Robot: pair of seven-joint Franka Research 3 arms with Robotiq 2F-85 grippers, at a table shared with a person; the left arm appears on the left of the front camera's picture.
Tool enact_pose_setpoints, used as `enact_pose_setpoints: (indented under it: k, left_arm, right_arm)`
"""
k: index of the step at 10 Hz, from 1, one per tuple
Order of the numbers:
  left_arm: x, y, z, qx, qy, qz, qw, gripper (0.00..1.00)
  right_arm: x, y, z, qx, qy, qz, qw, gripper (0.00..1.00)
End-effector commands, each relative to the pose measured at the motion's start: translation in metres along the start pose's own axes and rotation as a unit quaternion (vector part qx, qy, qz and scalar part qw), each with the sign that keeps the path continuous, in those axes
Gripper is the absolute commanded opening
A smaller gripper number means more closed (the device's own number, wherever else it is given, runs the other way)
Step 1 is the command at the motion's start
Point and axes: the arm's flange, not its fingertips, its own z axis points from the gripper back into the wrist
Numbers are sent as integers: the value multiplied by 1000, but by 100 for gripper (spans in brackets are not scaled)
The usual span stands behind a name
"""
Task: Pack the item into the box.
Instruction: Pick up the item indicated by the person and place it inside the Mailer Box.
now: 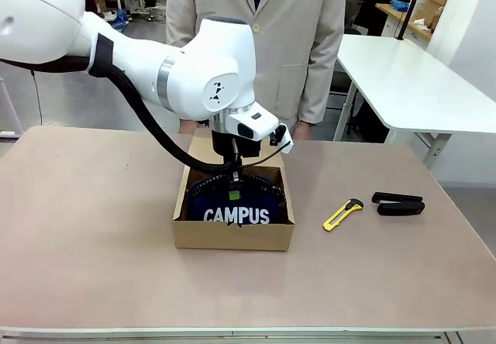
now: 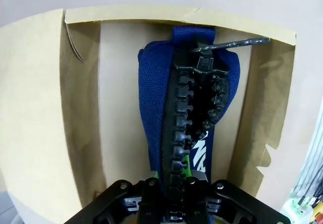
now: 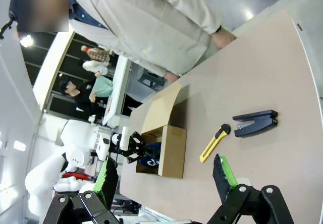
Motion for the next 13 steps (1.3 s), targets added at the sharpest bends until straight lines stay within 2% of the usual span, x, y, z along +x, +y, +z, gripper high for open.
enact_pose_setpoints:
  k: [1, 2, 3, 4, 5, 6, 7, 13]
  left_arm:
    - [1, -1, 6, 2, 5, 4, 1000, 9]
    - [1, -2, 7, 2, 4, 3, 1000, 9]
    - [1, -3, 8, 1, 10, -1, 1000, 67]
    - [2, -4, 9, 4, 10, -3, 1000, 66]
    - [1, -4, 10, 2, 10, -5, 1000, 100]
    - [1, -6, 11, 2, 10, -7, 1000, 70]
    - [0, -8, 14, 5, 6, -7, 1000, 100]
    - [-4, -14, 28, 19, -8, -6, 1000, 100]
  right_arm:
    - [2, 0, -1, 10, -7, 12, 1000, 100]
    - [2, 0, -1, 10, -7, 12, 1000, 100]
    - [2, 0, -1, 10, -7, 12, 1000, 100]
    - [2, 0, -1, 10, -7, 12, 1000, 100]
    - [2, 0, -1, 10, -7, 12, 1000, 100]
    - [2, 0, -1, 10, -7, 12, 1000, 100]
    - [2, 0, -1, 10, -7, 12, 1000, 100]
    - [2, 0, -1, 10, -7, 12, 1000, 100]
